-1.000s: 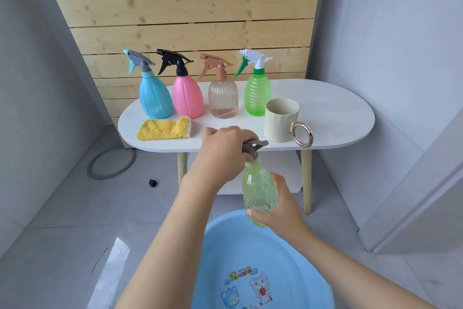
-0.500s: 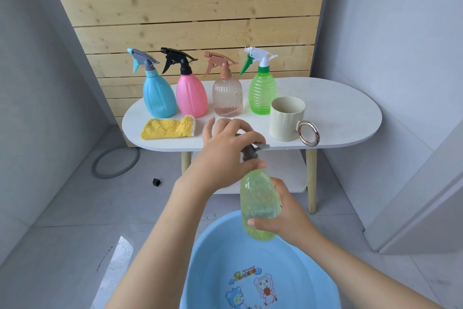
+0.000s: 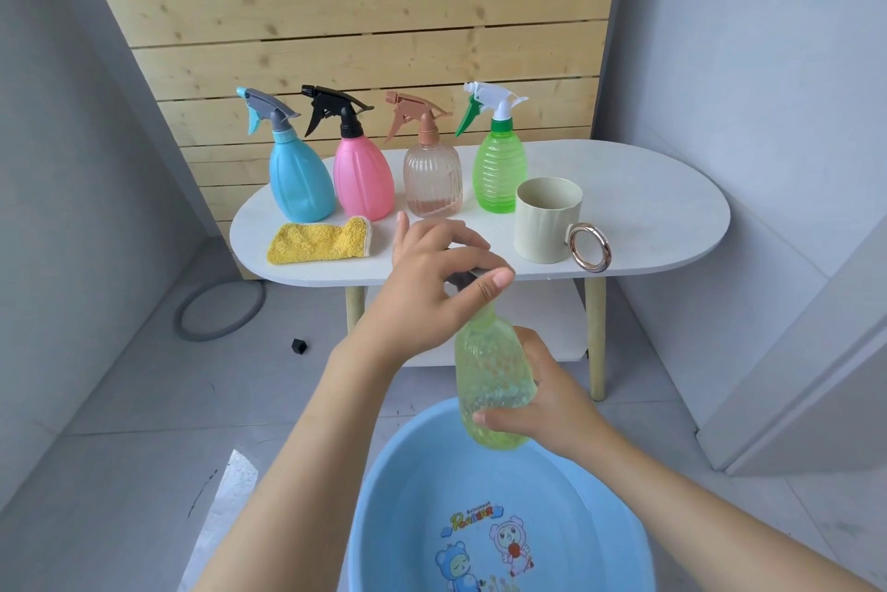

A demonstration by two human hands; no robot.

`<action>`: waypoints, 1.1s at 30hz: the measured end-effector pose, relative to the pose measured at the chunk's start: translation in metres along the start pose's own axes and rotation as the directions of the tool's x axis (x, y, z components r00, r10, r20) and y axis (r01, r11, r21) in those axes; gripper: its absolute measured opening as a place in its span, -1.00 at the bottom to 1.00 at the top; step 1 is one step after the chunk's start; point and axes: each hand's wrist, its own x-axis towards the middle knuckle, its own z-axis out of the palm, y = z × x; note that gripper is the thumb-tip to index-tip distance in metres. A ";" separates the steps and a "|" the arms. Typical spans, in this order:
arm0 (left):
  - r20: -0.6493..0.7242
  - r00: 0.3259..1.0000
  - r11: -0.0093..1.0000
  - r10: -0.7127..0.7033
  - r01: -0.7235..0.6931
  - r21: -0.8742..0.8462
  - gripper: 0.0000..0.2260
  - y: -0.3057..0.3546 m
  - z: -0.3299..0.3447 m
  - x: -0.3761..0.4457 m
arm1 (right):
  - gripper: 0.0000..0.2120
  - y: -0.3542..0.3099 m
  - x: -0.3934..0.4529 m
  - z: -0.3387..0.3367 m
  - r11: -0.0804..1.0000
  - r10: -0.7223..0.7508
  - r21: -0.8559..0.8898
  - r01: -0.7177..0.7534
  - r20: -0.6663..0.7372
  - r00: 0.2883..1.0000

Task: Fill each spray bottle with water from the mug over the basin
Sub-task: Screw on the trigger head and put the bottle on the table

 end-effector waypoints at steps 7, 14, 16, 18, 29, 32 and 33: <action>-0.051 0.999 0.992 0.007 -0.013 -0.122 -0.73 0.012 0.005 0.002 | -0.28 0.001 -0.002 0.003 1.000 0.013 0.026 -0.013 0.031 0.999; -0.012 0.998 0.972 -0.064 0.059 -0.228 -0.54 0.018 0.010 0.001 | -0.23 0.004 -0.001 0.005 0.998 0.001 0.057 -0.002 0.019 1.000; 0.082 0.987 0.951 -0.136 0.154 -0.269 -0.46 0.022 0.006 0.002 | -0.26 0.003 0.000 0.004 0.997 0.000 0.072 -0.001 0.011 1.000; 0.145 0.968 0.933 -0.206 0.239 -0.269 -0.45 0.023 0.004 0.003 | -0.27 0.004 0.000 0.003 0.997 0.005 0.073 -0.005 0.006 1.000; 0.347 0.913 0.924 -0.214 0.305 -0.233 -0.56 0.012 -0.007 0.005 | -0.24 0.013 0.001 0.002 0.997 0.033 0.065 -0.037 0.071 0.997; 0.370 0.907 0.921 -0.199 0.302 -0.245 -0.52 0.010 -0.011 0.005 | -0.23 0.015 0.001 0.003 0.997 0.036 0.069 -0.041 0.078 0.996; 0.382 0.903 0.920 -0.198 0.306 -0.247 -0.50 0.010 -0.012 0.005 | -0.23 0.015 0.001 0.002 0.997 0.037 0.066 -0.043 0.081 0.996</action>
